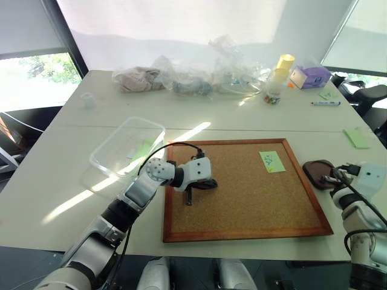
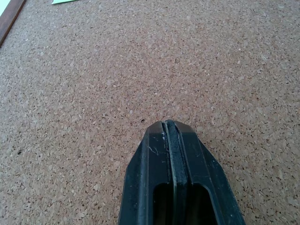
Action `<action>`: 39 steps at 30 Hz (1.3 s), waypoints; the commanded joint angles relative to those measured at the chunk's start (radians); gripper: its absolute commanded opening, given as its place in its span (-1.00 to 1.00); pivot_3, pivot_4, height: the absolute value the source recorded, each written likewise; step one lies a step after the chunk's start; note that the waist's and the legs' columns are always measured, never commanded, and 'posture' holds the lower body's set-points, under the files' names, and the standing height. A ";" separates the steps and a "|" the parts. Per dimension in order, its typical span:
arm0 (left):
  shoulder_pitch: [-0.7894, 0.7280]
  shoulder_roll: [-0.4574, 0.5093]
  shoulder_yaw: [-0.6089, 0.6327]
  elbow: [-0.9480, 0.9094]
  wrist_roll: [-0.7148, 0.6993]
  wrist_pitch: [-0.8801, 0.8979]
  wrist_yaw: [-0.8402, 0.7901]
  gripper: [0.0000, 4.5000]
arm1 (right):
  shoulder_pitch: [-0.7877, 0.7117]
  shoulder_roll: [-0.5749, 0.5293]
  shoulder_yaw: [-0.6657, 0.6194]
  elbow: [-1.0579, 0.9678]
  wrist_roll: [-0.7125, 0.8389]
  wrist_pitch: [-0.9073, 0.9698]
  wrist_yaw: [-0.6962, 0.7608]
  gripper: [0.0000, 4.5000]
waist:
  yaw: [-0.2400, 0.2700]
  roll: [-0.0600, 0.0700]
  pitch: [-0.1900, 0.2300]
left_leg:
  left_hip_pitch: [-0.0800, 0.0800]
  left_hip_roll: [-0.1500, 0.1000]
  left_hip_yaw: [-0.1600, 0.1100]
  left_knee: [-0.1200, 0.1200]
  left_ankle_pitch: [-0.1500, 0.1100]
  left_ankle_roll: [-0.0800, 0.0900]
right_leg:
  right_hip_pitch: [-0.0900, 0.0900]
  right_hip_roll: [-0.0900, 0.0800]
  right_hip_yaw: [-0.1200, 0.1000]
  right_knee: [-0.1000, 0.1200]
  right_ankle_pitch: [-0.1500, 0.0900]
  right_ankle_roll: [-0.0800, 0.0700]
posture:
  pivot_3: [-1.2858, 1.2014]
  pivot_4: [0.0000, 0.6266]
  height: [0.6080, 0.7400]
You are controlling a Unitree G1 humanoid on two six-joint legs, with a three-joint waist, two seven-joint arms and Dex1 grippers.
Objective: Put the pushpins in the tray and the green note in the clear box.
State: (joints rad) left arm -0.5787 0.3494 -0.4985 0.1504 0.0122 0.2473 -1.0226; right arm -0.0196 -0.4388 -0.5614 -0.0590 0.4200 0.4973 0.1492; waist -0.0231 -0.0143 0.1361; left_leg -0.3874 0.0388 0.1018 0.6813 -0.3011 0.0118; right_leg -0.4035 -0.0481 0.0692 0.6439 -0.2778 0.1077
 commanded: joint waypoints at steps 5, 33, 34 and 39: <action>0.033 0.030 -0.032 0.065 0.059 0.046 0.007 -1.00 | -0.057 -0.053 0.010 0.073 -0.007 0.011 0.053 -0.99 | -0.001 0.000 0.000 | 0.000 0.000 0.000 0.000 0.000 0.000 | 0.000 -0.001 0.000 0.000 0.000 0.000 | 0.03 -0.52 1.00; 0.042 0.029 -0.032 0.078 0.060 0.031 0.009 -1.00 | 0.023 -0.048 0.037 -0.163 0.060 -0.029 0.174 0.99 | -0.005 0.005 -0.003 | -0.002 0.002 0.001 -0.009 0.000 -0.001 | 0.000 -0.008 -0.002 -0.013 0.001 -0.002 | 0.03 -0.52 1.00; 0.042 0.029 -0.032 0.078 0.060 0.030 0.008 -1.00 | 0.031 -0.051 0.048 -0.182 0.066 -0.020 0.190 0.99 | -0.006 0.005 -0.003 | -0.002 0.002 0.001 -0.011 0.000 -0.001 | 0.000 -0.009 -0.002 -0.013 0.001 -0.003 | 0.03 -0.52 1.00; 0.039 0.027 -0.033 0.087 0.063 0.018 0.004 -1.00 | 0.064 -0.044 0.170 -0.260 0.051 0.013 0.232 0.99 | -0.011 0.005 -0.004 | -0.002 0.001 0.002 -0.014 0.000 0.000 | 0.000 -0.010 -0.004 -0.015 0.001 -0.003 | 0.03 -0.52 1.00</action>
State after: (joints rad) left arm -0.5698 0.3485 -0.4980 0.1488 0.0113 0.2321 -1.0296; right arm 0.0424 -0.4845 -0.4005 -0.2822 0.4752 0.5158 0.3751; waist -0.0341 -0.0094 0.1325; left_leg -0.3891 0.0401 0.1039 0.6675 -0.3012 0.0115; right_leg -0.4036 -0.0587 0.0656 0.6292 -0.2765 0.1051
